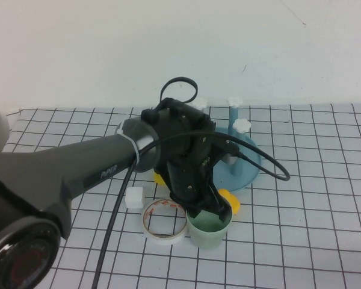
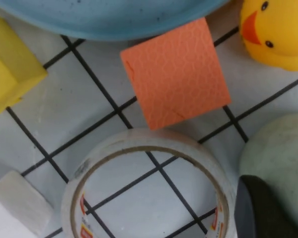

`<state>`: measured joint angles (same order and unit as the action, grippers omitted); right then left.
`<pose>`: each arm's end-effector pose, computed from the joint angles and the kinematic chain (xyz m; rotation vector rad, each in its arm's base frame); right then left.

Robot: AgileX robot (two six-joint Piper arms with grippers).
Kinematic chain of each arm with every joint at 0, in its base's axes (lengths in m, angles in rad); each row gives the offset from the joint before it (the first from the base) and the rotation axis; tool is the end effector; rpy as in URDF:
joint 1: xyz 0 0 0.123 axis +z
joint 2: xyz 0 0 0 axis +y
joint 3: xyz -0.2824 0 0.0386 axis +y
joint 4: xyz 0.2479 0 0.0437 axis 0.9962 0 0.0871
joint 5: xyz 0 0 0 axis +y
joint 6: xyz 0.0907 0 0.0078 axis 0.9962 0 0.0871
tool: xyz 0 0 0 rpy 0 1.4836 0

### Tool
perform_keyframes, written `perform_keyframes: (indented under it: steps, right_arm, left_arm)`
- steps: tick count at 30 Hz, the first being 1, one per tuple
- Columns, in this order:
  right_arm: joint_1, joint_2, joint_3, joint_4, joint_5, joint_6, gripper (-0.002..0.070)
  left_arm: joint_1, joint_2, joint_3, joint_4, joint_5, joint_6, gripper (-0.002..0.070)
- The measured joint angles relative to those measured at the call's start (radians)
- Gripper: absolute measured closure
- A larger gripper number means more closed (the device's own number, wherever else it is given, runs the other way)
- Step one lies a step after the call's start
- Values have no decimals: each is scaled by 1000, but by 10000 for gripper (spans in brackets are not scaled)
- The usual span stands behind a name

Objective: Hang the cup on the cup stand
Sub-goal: Pick up the cup from the table, then adjust the cup with two arms

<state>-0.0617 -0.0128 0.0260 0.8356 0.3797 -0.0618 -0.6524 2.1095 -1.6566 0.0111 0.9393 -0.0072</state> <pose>0.0530 0.0219 0.1820 0.5066 1.7371 0.7307 0.3532 -0.2688 0.1886 0.9219 2.7336 -0.1115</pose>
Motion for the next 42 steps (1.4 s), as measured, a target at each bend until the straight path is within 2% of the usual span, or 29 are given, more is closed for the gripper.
perform_keyframes:
  steps: [8,11,15,19,23,29,32,34,35,37,39,42]
  right_arm:
    - [0,0,0,0,5,0,676]
    - [0,0,0,2,14,0,676]
    - [0,0,0,22,33,0,676]
    - [0,0,0,77,67,0,676]
    - [0,0,0,197,101,-6,676]
    - [0,20,0,573,135,-173,676]
    - [0,93,0,764,166,-308,658]
    - [0,145,0,823,183,-370,597]
    - [0,174,0,833,193,-389,545]
    - [0,227,-22,842,212,-409,413]
    - [0,288,-65,846,232,-418,243]
    - [0,388,-137,850,258,-425,78]
  left_arm:
    - [0,-69,9,18,-15,35,665]
    - [-2,-192,64,22,-51,75,665]
    - [-5,-410,218,37,-197,88,665]
    - [-9,-645,490,43,-461,95,665]
    - [-9,-837,771,52,-874,105,665]
    - [-9,-929,1051,21,-1514,263,665]
    - [-9,-904,1082,-36,-1708,325,665]
    - [-9,-883,1084,-60,-1786,340,665]
    - [-9,-872,1086,-68,-1824,343,665]
    - [-9,-852,1086,-75,-1882,344,665]
    - [-9,-836,1086,-75,-1928,344,665]
    - [-9,-817,1086,-75,-1969,344,665]
